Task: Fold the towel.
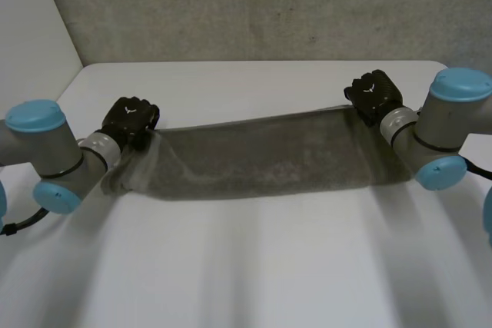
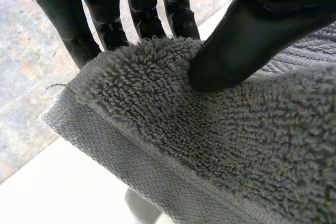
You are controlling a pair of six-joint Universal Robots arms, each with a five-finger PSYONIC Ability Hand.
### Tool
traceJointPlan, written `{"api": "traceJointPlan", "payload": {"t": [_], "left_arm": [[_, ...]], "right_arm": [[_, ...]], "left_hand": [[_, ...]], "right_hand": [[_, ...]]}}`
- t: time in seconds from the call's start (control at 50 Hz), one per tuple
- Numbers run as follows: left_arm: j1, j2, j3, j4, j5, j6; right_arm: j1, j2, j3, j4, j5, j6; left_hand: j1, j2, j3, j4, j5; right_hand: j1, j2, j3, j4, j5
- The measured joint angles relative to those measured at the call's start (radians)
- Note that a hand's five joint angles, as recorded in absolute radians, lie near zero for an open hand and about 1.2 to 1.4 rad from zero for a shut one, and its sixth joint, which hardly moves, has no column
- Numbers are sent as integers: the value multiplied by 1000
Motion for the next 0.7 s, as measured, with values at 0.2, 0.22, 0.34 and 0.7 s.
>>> {"api": "traceJointPlan", "payload": {"t": [0.2,0.22,0.34,0.7], "left_arm": [[-40,25,16,-49,-87,-2],[-41,32,11,-51,-91,-2],[-45,152,-84,-72,-126,-5],[-9,546,-578,-31,-130,1]], "right_arm": [[29,44,-32,-45,79,11],[30,40,-27,-44,85,14],[34,-80,98,-32,144,68],[-73,-486,671,83,83,133]], "left_hand": [[-1118,-1213,-1276,-1247,-1200],[-1120,-1217,-1281,-1248,-1205],[-1123,-1222,-1286,-1248,-1217],[-1129,-1227,-1295,-1248,-1222]], "right_hand": [[-866,-848,-889,-869,-885],[-868,-848,-889,-869,-885],[-869,-848,-889,-869,-885],[-862,-846,-887,-868,-882]]}}
